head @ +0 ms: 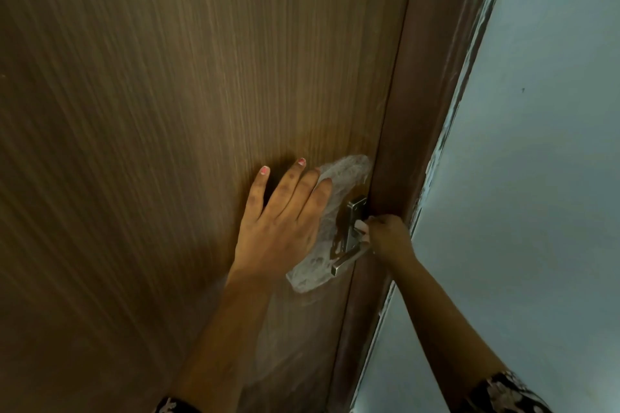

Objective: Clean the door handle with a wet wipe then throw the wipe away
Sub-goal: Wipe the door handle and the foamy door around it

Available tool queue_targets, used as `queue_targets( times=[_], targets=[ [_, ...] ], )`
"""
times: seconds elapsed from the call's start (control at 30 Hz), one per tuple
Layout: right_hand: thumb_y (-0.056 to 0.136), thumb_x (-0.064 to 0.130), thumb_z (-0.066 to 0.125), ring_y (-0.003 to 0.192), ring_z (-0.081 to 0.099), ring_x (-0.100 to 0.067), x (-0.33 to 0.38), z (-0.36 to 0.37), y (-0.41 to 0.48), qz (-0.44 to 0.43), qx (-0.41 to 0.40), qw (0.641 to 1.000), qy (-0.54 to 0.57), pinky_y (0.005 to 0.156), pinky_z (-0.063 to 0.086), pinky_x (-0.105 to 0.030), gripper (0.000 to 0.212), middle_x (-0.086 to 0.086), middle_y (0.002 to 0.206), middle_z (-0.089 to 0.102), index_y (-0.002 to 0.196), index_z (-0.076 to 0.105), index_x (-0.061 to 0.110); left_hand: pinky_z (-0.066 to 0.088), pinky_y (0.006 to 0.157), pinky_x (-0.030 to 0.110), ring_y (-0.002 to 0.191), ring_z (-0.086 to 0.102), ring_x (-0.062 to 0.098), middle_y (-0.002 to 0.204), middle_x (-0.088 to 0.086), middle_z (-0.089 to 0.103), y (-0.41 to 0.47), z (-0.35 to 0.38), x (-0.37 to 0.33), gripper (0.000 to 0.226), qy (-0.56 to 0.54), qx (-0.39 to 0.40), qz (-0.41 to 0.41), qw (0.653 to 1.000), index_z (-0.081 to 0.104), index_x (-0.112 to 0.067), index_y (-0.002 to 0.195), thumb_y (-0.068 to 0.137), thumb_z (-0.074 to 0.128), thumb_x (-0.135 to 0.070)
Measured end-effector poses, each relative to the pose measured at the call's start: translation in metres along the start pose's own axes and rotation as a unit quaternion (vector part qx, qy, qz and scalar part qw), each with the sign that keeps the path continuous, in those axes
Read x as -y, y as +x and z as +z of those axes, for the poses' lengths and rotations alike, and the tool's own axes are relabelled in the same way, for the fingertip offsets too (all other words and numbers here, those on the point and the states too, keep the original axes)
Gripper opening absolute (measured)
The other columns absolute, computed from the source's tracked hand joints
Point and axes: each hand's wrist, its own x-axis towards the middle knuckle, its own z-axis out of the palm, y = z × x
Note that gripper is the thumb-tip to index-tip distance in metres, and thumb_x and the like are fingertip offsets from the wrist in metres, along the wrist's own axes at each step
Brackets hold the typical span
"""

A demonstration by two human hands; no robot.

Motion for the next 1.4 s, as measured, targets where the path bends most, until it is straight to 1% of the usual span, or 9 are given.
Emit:
queue_targets(
  times=[0.13, 0.23, 0.47, 0.6, 0.73, 0.9, 1.17, 1.27, 1.4],
  targets=[
    [0.093, 0.013, 0.048, 0.086, 0.062, -0.027, 0.014, 0.009, -0.001, -0.080, 0.037, 0.943, -0.321, 0.075, 0.048, -0.034, 0.017, -0.010, 0.089, 0.062, 0.097, 0.061, 0.002, 0.010, 0.119, 0.047, 0.130, 0.044, 0.020, 0.126, 0.002, 0.063, 0.000, 0.001, 0.000, 0.032, -0.001, 0.002, -0.005, 1.000, 0.054, -0.017, 0.128, 0.098, 0.044, -0.024],
    [0.093, 0.009, 0.046, 0.092, 0.063, -0.031, 0.009, 0.015, -0.003, -0.115, 0.027, 0.920, -0.374, 0.077, 0.050, -0.035, 0.018, -0.015, 0.099, 0.065, 0.099, 0.061, 0.002, 0.011, 0.119, 0.047, 0.129, 0.045, 0.020, 0.125, 0.002, 0.064, 0.000, 0.001, 0.000, 0.031, -0.007, 0.003, -0.009, 1.000, 0.054, -0.018, 0.127, 0.098, 0.043, -0.024],
    [0.097, 0.023, 0.046, 0.083, 0.060, -0.029, -0.007, 0.000, 0.016, 0.086, 0.073, 0.994, 0.010, 0.070, 0.056, -0.041, 0.026, -0.021, 0.101, 0.061, 0.099, 0.057, 0.000, 0.011, 0.119, 0.047, 0.130, 0.045, 0.020, 0.126, 0.002, 0.063, 0.001, 0.000, 0.000, 0.032, -0.005, 0.014, -0.007, 1.000, 0.053, -0.017, 0.128, 0.099, 0.043, -0.025],
    [0.098, 0.027, 0.043, 0.074, 0.056, -0.025, -0.020, 0.005, 0.010, 0.133, 0.036, 0.973, 0.185, 0.051, 0.050, -0.033, 0.020, -0.008, 0.083, 0.052, 0.100, 0.049, 0.008, 0.010, 0.119, 0.048, 0.130, 0.045, 0.020, 0.128, 0.002, 0.063, 0.000, 0.000, 0.001, 0.033, 0.005, 0.025, -0.005, 1.000, 0.053, -0.018, 0.129, 0.099, 0.041, -0.026],
    [0.100, 0.025, 0.036, 0.060, 0.058, -0.028, -0.031, 0.008, 0.003, 0.123, 0.001, 0.976, 0.181, 0.060, 0.053, -0.043, 0.033, -0.013, 0.068, 0.056, 0.083, 0.053, 0.002, 0.009, 0.119, 0.048, 0.130, 0.044, 0.020, 0.128, 0.002, 0.063, 0.000, 0.001, 0.001, 0.034, 0.011, 0.025, -0.002, 1.000, 0.053, -0.018, 0.129, 0.098, 0.043, -0.026],
    [0.094, 0.019, 0.052, 0.064, 0.057, -0.022, -0.046, 0.008, -0.003, 0.237, 0.040, 0.906, 0.348, 0.052, 0.050, -0.030, 0.025, -0.015, 0.078, 0.058, 0.110, 0.053, -0.001, 0.008, 0.120, 0.048, 0.131, 0.044, 0.021, 0.128, 0.003, 0.062, -0.001, 0.003, 0.002, 0.034, 0.023, 0.017, -0.004, 1.000, 0.053, -0.017, 0.128, 0.100, 0.039, -0.026],
    [0.097, 0.028, 0.047, 0.083, 0.059, -0.015, -0.039, 0.022, -0.004, 0.184, 0.009, 0.861, 0.474, 0.071, 0.049, -0.028, 0.021, -0.002, 0.110, 0.058, 0.105, 0.059, 0.012, 0.009, 0.119, 0.047, 0.130, 0.045, 0.020, 0.128, 0.002, 0.063, 0.001, 0.000, 0.002, 0.032, 0.023, 0.020, -0.004, 1.000, 0.055, -0.017, 0.127, 0.099, 0.041, -0.026],
    [0.092, 0.030, 0.054, 0.102, 0.060, -0.024, -0.030, 0.027, -0.004, 0.111, -0.065, 0.913, 0.388, 0.081, 0.052, -0.037, 0.027, 0.000, 0.118, 0.061, 0.114, 0.062, 0.016, 0.011, 0.119, 0.047, 0.130, 0.045, 0.019, 0.127, 0.001, 0.063, 0.002, -0.001, 0.002, 0.031, 0.026, 0.016, -0.003, 1.000, 0.056, -0.018, 0.125, 0.097, 0.044, -0.025],
    [0.094, 0.020, 0.052, 0.089, 0.061, -0.010, -0.033, 0.032, -0.010, -0.054, -0.116, 0.956, 0.262, 0.067, 0.045, -0.018, 0.016, 0.008, 0.095, 0.066, 0.093, 0.066, 0.027, 0.010, 0.119, 0.047, 0.129, 0.045, 0.019, 0.125, 0.000, 0.064, 0.002, 0.000, 0.002, 0.030, 0.030, 0.010, -0.003, 0.999, 0.056, -0.018, 0.125, 0.098, 0.044, -0.025]
  ],
)
